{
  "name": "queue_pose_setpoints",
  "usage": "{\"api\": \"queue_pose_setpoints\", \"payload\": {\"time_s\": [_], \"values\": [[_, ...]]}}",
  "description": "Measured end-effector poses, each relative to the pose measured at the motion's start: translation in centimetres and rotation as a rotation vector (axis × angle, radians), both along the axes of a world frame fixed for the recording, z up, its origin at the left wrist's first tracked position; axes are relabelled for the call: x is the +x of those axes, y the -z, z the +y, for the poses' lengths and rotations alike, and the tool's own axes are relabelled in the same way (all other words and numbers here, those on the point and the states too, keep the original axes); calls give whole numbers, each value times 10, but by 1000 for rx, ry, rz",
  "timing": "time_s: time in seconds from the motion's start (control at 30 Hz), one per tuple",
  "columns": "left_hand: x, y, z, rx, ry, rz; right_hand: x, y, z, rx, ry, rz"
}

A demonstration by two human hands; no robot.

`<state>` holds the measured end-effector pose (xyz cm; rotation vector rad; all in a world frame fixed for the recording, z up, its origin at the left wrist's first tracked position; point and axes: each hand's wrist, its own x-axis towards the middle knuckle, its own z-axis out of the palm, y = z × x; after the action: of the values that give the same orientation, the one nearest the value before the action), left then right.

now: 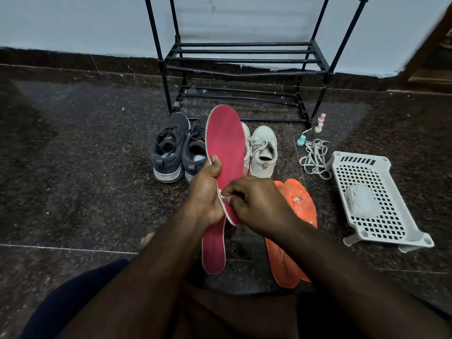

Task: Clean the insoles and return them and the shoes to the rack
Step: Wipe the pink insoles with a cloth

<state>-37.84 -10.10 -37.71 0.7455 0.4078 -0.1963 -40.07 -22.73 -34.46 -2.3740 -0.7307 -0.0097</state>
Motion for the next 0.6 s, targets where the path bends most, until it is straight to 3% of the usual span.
{"api": "queue_pose_setpoints", "payload": {"time_s": [0.1,0.27,0.4,0.47,0.6], "values": [[6,1,7,-17,-9,-23,-1,-3,-5,40,-16,70],[5,2,9,-142,-32,-44,8,3,-3,40,101,-147],[6,0,13,-132,-57,-81,-15,9,3,32,18,103],[7,1,16,-115,-57,-62,-12,4,-3,145,52,230],[4,5,17,-59,30,54,7,-14,-26,627,216,425]]}}
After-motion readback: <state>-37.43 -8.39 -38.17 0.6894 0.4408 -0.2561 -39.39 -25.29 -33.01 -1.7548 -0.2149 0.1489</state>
